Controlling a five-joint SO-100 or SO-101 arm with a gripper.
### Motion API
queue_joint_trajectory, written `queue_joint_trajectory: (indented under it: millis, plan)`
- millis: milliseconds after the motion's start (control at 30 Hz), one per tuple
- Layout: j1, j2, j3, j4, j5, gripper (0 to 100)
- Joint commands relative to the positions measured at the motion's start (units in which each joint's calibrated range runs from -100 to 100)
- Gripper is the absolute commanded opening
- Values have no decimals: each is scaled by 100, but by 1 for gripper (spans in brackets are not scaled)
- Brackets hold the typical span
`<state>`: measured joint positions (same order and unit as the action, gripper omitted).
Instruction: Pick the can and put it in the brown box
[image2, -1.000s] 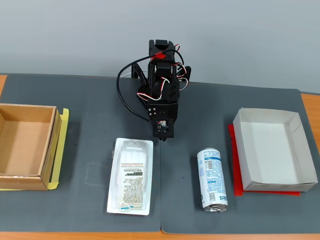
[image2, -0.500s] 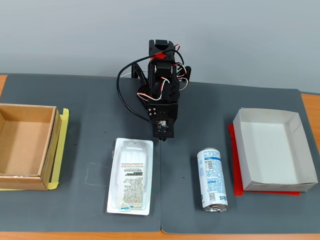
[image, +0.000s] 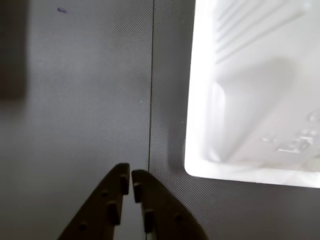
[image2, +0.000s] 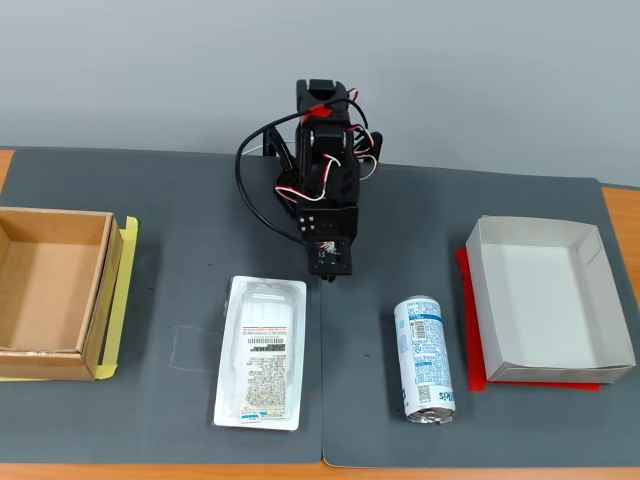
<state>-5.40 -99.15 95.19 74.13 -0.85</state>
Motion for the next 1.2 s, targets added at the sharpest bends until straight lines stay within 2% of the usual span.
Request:
queue_joint_trajectory:
  millis: [0, 867, 1167]
  plan:
    - [-200, -25, -307, -15, -14, 1]
    - [-175, 34, -479, -24, 23, 1]
    - [-200, 1322, -1646, -449, 23, 1]
